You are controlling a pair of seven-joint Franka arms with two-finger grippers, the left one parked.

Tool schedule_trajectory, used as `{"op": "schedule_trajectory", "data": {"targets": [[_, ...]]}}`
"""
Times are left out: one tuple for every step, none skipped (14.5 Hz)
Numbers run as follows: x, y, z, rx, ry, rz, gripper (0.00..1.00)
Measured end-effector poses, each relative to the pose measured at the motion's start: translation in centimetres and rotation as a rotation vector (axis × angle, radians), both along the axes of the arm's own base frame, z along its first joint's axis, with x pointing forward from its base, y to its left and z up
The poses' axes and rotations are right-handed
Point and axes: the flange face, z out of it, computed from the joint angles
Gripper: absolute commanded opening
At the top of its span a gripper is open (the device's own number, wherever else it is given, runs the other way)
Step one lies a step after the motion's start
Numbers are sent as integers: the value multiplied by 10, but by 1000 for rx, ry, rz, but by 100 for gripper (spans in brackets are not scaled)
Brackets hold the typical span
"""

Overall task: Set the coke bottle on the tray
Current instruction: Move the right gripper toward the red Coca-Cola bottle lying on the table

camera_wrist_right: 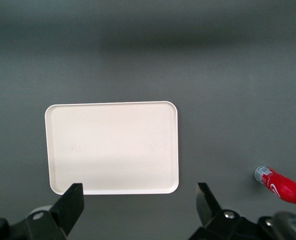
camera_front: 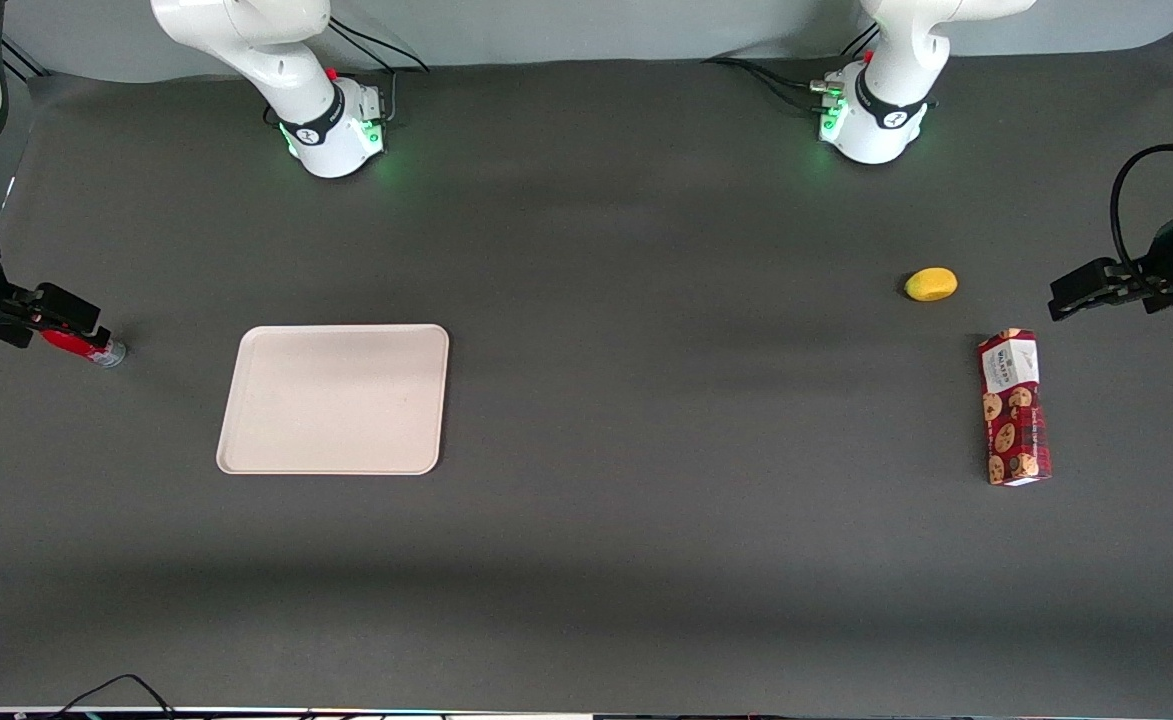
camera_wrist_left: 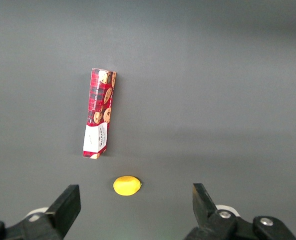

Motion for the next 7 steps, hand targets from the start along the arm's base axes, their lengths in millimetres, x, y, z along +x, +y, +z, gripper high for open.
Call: {"op": "schedule_trajectory", "data": {"targets": [[0,0,0,0,0,-1,100],[0,0,0,0,0,-4,100],[0,0,0,1,0,-10,100],[0,0,0,1,0,-13,100],[0,0,0,1,0,-13,100],[0,0,0,1,0,-13,100],[0,0,0,1,0,-13,100]]}}
